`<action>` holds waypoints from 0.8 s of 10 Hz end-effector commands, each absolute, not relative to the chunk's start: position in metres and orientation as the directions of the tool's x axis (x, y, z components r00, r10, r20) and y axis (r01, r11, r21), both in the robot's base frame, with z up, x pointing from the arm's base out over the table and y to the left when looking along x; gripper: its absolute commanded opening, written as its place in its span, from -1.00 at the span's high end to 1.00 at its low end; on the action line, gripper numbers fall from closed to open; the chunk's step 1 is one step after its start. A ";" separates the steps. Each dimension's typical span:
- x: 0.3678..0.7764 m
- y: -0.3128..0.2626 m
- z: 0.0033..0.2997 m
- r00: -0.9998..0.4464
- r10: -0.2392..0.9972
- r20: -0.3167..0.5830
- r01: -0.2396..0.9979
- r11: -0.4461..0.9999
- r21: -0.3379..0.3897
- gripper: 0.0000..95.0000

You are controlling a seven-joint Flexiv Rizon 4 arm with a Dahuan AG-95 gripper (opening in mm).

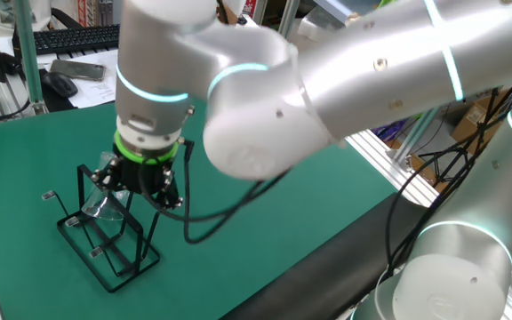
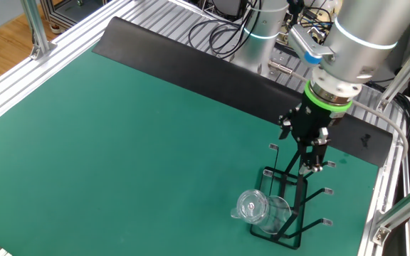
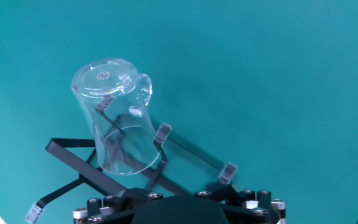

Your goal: Take the cup off the cup rack

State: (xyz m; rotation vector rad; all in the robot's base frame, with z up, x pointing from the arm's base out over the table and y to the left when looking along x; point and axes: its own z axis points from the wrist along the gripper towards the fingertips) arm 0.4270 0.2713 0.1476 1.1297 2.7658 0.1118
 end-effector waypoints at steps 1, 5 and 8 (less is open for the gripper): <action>0.431 0.274 0.141 -0.693 0.707 -0.141 0.690 0.708 0.153 -1.00; 0.435 0.273 0.149 -0.682 0.721 -0.123 0.697 0.691 0.191 -0.60; 0.436 0.275 0.148 -0.671 0.731 -0.121 0.707 0.681 0.192 -0.60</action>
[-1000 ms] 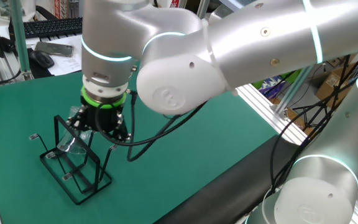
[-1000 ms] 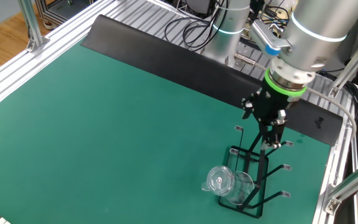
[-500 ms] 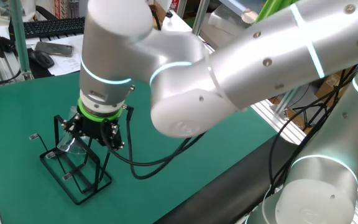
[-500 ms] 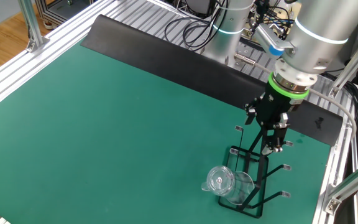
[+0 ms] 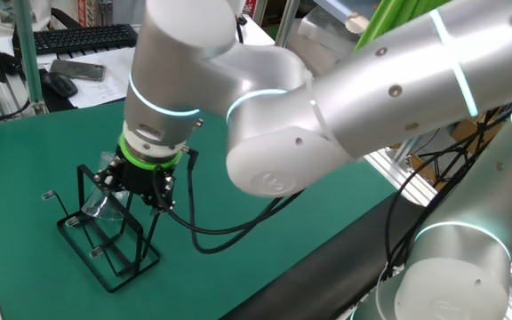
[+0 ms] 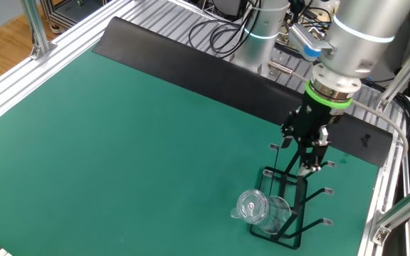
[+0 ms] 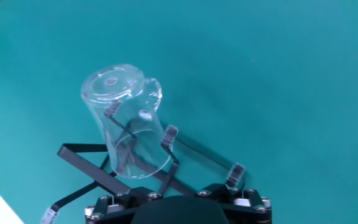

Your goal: Take the cup off the cup rack

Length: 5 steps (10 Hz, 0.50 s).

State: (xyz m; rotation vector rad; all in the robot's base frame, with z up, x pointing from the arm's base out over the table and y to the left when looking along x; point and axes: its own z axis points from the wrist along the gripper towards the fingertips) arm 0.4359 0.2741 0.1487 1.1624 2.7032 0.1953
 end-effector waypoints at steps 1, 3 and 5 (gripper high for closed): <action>0.435 0.274 0.151 -0.669 0.734 -0.118 0.709 0.677 0.196 -0.60; 0.435 0.274 0.150 -0.693 0.709 -0.131 0.688 0.705 0.176 -0.60; 0.436 0.270 0.149 -0.737 0.662 -0.139 0.646 0.749 0.147 -0.60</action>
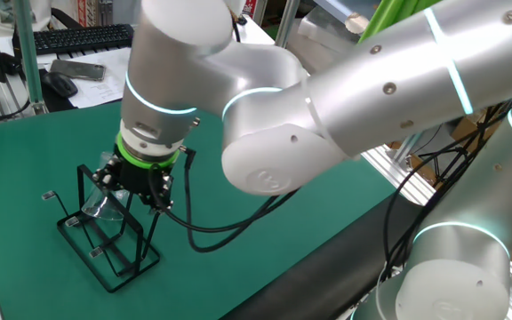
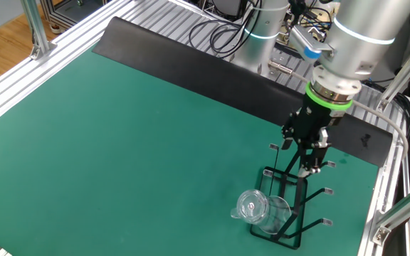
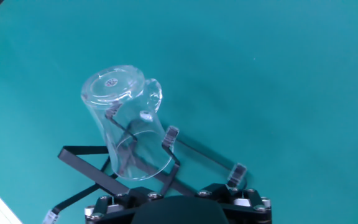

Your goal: Take the cup off the cup rack

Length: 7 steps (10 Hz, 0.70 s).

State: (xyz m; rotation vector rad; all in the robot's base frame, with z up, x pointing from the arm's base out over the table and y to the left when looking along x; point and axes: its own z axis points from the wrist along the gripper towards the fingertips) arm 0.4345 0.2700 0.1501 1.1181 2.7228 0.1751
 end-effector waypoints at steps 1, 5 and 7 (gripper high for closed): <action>0.436 0.270 0.149 -0.755 0.639 -0.147 0.624 0.769 0.137 -0.60; 0.435 0.269 0.153 -0.830 0.545 -0.121 0.539 0.839 0.079 -0.60; 0.435 0.269 0.153 -0.862 0.496 -0.109 0.496 0.868 0.028 -0.60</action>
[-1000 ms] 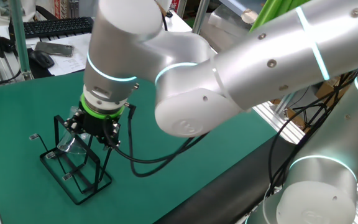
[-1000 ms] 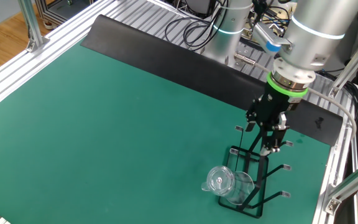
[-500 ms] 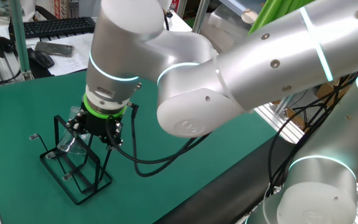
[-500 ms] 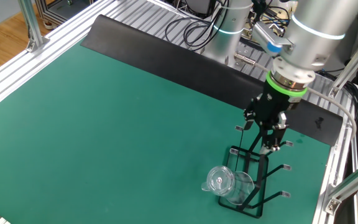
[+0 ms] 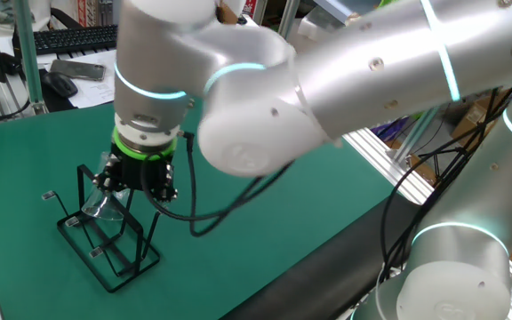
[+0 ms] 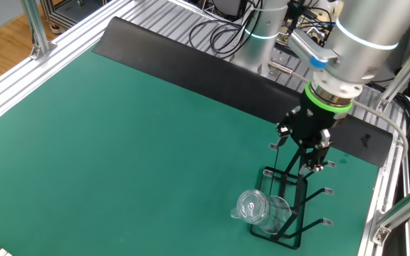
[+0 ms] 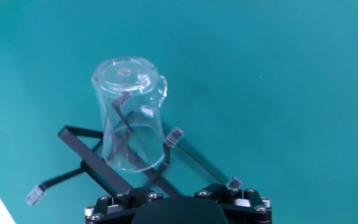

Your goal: Take the cup off the cup rack

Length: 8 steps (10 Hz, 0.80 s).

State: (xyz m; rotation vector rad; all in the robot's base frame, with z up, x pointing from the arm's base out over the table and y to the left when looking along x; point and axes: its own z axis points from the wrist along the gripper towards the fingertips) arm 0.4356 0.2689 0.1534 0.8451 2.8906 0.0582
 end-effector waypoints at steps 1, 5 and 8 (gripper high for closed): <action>0.435 0.269 0.153 -0.866 0.488 -0.104 0.489 0.872 0.025 -0.60; 0.435 0.269 0.153 -0.898 0.434 -0.075 0.435 0.900 0.006 -0.60; 0.435 0.269 0.153 -0.906 0.420 -0.048 0.421 0.907 0.004 -0.60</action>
